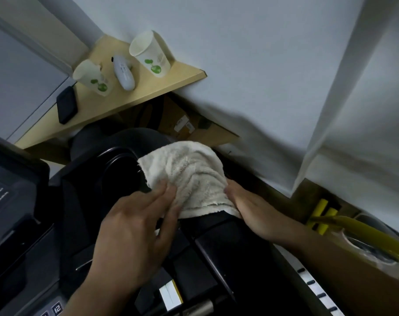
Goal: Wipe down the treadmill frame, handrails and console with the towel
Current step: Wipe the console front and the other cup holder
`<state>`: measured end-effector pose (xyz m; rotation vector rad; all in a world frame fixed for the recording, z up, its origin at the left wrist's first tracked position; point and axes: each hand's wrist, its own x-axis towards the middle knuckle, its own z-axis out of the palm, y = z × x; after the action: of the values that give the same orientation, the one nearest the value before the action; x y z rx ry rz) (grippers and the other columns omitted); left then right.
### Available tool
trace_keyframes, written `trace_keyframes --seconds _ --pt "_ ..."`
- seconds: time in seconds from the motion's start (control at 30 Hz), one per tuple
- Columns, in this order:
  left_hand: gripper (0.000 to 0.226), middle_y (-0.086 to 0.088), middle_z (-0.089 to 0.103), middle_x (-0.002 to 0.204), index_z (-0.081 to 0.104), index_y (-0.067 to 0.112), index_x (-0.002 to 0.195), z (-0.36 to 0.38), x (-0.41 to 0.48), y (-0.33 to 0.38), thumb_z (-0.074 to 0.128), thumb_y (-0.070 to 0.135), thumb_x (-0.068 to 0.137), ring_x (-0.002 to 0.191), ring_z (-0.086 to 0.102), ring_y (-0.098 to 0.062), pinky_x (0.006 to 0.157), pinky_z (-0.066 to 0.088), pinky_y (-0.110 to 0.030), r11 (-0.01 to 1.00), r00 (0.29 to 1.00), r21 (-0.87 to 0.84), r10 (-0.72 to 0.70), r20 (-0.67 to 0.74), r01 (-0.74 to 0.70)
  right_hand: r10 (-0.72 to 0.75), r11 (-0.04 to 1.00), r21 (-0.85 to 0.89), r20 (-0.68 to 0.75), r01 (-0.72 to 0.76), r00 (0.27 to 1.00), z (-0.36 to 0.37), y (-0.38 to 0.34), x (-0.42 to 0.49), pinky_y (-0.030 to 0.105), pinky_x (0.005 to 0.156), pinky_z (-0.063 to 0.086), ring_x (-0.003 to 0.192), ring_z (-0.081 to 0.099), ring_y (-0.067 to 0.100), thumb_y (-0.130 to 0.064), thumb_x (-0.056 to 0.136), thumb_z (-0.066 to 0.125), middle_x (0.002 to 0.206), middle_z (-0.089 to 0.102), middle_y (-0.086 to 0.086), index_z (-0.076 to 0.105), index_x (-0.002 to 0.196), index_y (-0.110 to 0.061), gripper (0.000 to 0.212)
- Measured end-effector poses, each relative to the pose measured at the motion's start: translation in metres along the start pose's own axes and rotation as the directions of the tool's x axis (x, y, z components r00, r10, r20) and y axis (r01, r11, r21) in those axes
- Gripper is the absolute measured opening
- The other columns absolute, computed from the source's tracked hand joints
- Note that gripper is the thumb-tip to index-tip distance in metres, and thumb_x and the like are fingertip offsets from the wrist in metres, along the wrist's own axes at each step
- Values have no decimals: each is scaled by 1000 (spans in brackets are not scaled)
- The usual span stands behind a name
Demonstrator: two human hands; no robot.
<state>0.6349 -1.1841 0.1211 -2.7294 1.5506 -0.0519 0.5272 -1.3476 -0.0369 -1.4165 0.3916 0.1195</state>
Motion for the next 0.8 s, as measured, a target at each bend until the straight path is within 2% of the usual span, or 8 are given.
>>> trace_keyframes --seconds 0.07,0.13,0.2,0.3,0.43,0.6,0.7,0.8 --pt "37 -9 72 97 77 8 91 -4 1 5 52 35 97 98 67 -29 88 53 -45 998 999 62 1 -36 1 28 1000 7 19 -28 999 -2 7 1 34 121 17 140 25 -4 -73 90 27 154 27 -23 25 151 -40 70" --pt "32 -20 66 110 72 3 84 4 24 13 56 27 98 123 56 -39 105 45 -55 991 999 133 14 -37 -9 73 996 41 33 -74 997 -7 3 19 37 118 22 137 34 2 -68 91 32 150 38 -18 34 147 -39 63" --pt "36 -22 52 139 64 0 116 18 58 26 49 28 99 138 43 -39 111 37 -51 994 995 104 22 96 -32 48 999 -27 42 -47 998 -10 -4 40 37 114 30 127 44 8 -52 98 35 140 52 -8 48 138 -32 47" --pt "69 -7 28 161 23 14 154 43 94 33 13 47 95 151 14 -25 123 8 -44 979 913 188 -3 407 -80 57 997 -60 13 -56 998 -8 0 58 35 102 36 104 48 9 -36 97 39 108 54 -11 53 108 -30 19" --pt "80 -1 28 162 33 17 153 39 77 29 -1 48 88 152 12 -17 120 -7 -35 967 911 189 80 405 -169 101 994 46 -13 -101 995 -3 5 32 27 103 32 122 43 14 -28 105 33 121 48 -14 42 140 -24 36" --pt "56 -4 33 159 38 13 151 34 30 16 28 34 101 151 21 -20 119 15 -44 982 962 -60 186 202 -178 62 998 29 3 -62 998 -3 -17 -13 -7 91 16 145 22 12 -15 107 27 155 27 1 20 150 -19 45" --pt "55 1 26 162 32 14 154 27 14 9 33 31 102 152 16 -14 119 24 -45 974 961 -126 211 179 -191 -73 996 -42 48 75 996 2 -37 -17 10 113 16 133 22 -17 -26 106 29 152 22 -20 15 139 -48 41" --pt "51 -1 38 157 42 9 148 23 4 6 43 26 100 148 29 -15 116 34 -40 970 975 -159 200 98 -183 -134 976 -163 55 141 989 8 -54 -19 28 121 15 144 12 -8 -39 104 32 160 13 -18 8 152 -41 54"
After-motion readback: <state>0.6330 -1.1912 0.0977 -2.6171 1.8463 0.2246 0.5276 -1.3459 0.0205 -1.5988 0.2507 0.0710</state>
